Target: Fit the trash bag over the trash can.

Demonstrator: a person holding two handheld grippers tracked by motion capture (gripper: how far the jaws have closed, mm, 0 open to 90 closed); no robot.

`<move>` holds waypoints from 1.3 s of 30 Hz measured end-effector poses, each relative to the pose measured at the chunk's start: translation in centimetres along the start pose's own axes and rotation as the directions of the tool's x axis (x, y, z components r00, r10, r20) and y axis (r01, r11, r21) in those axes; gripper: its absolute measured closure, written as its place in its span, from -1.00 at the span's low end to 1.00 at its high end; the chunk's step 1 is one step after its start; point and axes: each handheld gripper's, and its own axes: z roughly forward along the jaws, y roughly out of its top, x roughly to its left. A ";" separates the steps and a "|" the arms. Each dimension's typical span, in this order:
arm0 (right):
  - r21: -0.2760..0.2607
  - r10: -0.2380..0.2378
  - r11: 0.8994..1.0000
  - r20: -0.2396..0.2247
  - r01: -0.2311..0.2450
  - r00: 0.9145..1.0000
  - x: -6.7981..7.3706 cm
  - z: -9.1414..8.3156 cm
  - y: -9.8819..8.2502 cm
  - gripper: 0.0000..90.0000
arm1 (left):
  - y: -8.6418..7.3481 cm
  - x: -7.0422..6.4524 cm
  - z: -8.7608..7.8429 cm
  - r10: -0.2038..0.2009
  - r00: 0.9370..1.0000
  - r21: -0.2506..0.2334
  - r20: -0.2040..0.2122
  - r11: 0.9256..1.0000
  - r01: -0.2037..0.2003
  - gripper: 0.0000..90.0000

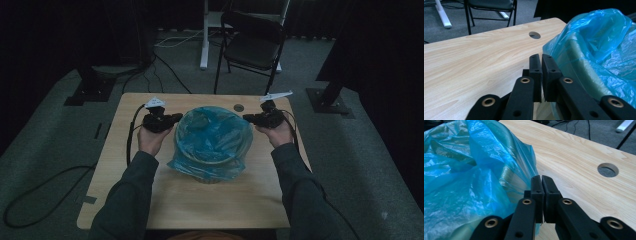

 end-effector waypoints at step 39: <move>-0.092 -0.128 0.988 -0.022 0.125 0.992 4.1 -5.9 -1.9 0.44 | -6.9 -6.1 -8.7 0.119 0.974 -0.035 0.193 0.993 -0.114 0.40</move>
